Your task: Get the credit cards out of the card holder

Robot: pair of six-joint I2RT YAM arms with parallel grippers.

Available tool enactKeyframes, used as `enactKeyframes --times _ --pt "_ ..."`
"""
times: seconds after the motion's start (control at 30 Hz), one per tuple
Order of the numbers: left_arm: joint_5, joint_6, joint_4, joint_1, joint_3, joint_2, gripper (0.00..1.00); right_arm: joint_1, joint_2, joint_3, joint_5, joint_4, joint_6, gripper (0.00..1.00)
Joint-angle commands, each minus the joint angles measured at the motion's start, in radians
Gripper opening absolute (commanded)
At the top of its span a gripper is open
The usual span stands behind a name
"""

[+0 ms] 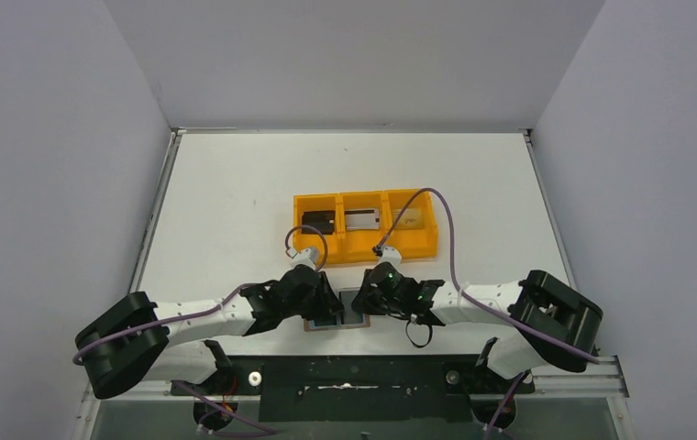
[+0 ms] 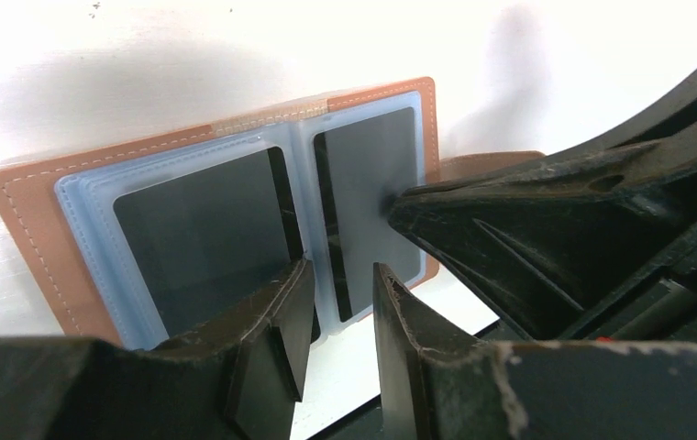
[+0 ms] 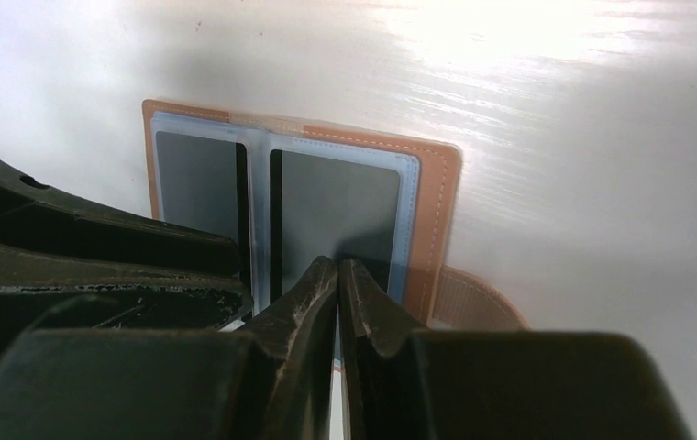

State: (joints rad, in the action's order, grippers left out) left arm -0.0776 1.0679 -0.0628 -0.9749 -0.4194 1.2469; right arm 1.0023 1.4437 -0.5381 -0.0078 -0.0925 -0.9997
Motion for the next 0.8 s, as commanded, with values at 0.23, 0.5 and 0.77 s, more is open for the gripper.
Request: enactKeyframes --times 0.23,0.5,0.77 --pt "0.012 -0.036 -0.009 0.004 -0.057 0.075 0.31 0.005 -0.09 0.011 0.116 0.193 0.005 0.18" --pt "0.015 -0.04 -0.003 0.004 -0.062 0.095 0.31 0.005 -0.041 0.036 0.049 0.095 0.003 0.14" --pt "-0.015 -0.018 -0.01 0.004 -0.015 0.063 0.31 0.005 -0.022 0.044 0.004 0.04 0.008 0.01"
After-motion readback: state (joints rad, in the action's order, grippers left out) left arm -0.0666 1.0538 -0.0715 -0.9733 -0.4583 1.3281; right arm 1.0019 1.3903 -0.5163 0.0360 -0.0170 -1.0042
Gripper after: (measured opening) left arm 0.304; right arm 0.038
